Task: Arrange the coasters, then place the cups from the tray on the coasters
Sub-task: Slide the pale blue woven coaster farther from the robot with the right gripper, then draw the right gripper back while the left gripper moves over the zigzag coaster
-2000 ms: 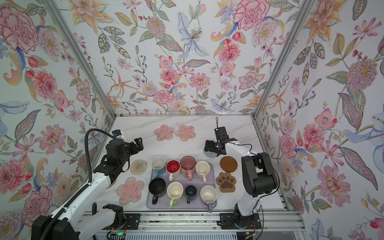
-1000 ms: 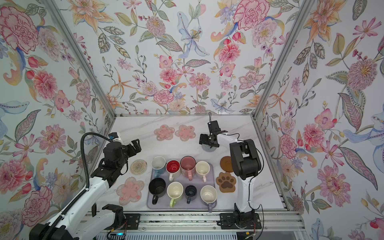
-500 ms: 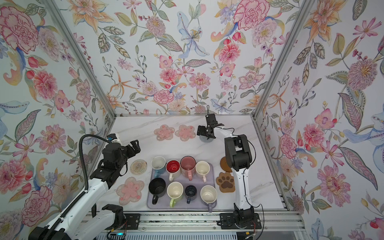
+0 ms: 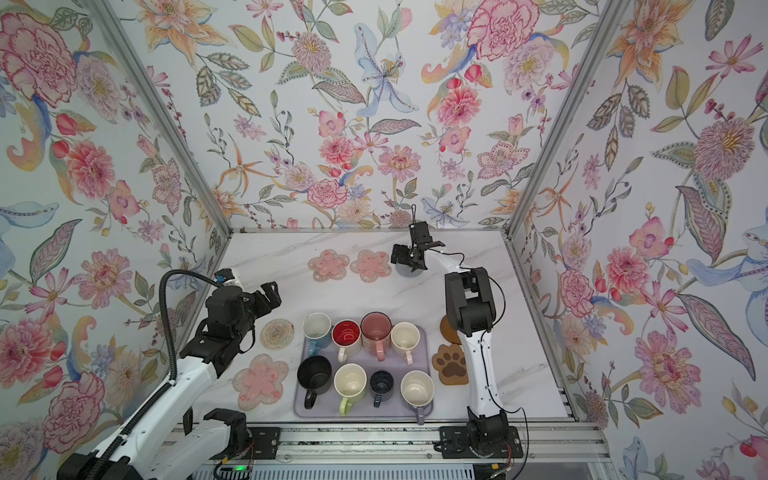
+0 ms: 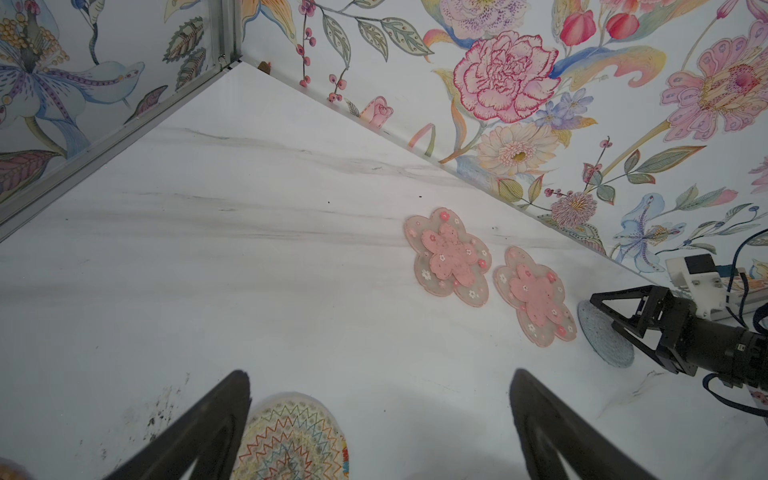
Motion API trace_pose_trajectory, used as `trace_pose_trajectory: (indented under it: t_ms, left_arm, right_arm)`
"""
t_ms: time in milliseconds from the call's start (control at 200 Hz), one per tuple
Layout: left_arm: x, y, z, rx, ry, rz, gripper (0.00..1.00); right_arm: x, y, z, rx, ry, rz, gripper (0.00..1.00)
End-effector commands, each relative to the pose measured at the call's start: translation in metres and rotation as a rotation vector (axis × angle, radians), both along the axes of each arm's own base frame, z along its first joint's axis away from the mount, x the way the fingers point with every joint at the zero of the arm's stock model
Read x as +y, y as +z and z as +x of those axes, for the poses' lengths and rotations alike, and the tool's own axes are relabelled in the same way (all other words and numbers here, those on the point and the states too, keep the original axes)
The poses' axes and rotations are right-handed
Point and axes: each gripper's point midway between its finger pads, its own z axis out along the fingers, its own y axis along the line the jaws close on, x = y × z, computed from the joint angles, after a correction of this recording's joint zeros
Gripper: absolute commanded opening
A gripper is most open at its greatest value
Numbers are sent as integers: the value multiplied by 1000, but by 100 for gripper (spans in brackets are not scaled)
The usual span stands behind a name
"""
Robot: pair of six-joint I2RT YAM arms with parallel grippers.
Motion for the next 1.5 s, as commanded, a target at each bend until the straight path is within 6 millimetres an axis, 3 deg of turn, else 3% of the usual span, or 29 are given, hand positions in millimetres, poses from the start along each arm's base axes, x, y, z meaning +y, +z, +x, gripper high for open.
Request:
trace_pose_trajectory:
  t_ms: [0,535,706,836,1021,1091,1236,1341,1496]
  left_arm:
    - [2,-8,-1,32,9,-13,99]
    - [2,-10,-4,42,8,-11,99]
    - [1,-13,-4,62,-1,-11,99]
    - [0,-15,-4,79,-9,-7,99]
    - [-3,-19,-2,107,-24,-7,99]
    - [-5,-23,-2,120,-31,-9,99]
    - [-7,-31,-2,150,-41,-14,99]
    - [-7,-35,-4,166,-42,-19,99]
    - [-8,-39,-6,186,-45,-30,99]
  right_arm:
    - [5,-50,-29,164,31,-19,94]
    - [29,-50,-32,165,58,-4,94]
    - [27,-35,-26,140,49,8,95]
    - [18,11,-13,48,33,11,97]
    - [5,108,-9,-121,26,27,99]
    - [-3,140,-21,-174,25,11,99]
    - [-19,174,-65,-243,11,3,99]
    - [-32,181,-107,-287,-6,0,99]
    - [-56,165,-162,-299,-54,-20,99]
